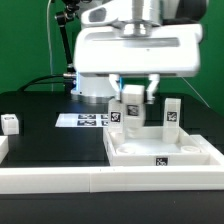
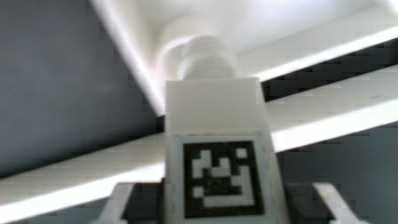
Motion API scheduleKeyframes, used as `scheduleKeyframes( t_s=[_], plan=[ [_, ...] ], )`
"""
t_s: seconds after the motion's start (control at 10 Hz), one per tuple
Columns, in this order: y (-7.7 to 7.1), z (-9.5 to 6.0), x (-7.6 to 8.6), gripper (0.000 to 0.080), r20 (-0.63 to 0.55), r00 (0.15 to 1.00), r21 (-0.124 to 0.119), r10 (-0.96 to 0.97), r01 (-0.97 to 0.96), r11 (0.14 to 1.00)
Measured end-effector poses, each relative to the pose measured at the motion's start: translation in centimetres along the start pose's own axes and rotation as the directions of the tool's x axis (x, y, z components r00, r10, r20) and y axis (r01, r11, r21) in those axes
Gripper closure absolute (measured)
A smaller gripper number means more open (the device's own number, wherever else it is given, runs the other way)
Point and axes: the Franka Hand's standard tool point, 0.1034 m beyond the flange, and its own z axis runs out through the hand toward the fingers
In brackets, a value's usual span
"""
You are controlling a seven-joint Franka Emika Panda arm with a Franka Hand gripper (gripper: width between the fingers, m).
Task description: Assemble square table
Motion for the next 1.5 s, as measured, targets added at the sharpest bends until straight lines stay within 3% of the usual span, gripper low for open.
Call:
scheduleKeyframes(
  t_s=[0.4,0.5,0.7,0.8,0.9,1.3,1.5],
  plan=[
    [0.1,0.0,0.0,0.0511,-0.006,1.0,-0.003,-0.017,0.017,1.0],
    [-0.7,-0.2,-0.6,0.0511,-0.023,1.0,0.005,-0.008,0.008,1.0],
    [-4.0,-0.3,-2.1,0.0511,-0.015,0.999,0.027,-0.036,0.036,0.999],
    [-5.5,-0.5,-2.2,0.0511,-0.02,0.996,0.035,-0.088,0.089,0.995],
    [-6.0,-0.4,-2.1,0.0511,-0.026,0.989,0.034,-0.148,0.148,0.988],
    [-5.9,-0.2,-2.1,0.0511,-0.046,0.988,0.032,-0.147,0.148,0.988],
    [-6.7,-0.4,-2.2,0.0511,-0.067,0.986,0.039,-0.156,0.159,0.987]
  ],
)
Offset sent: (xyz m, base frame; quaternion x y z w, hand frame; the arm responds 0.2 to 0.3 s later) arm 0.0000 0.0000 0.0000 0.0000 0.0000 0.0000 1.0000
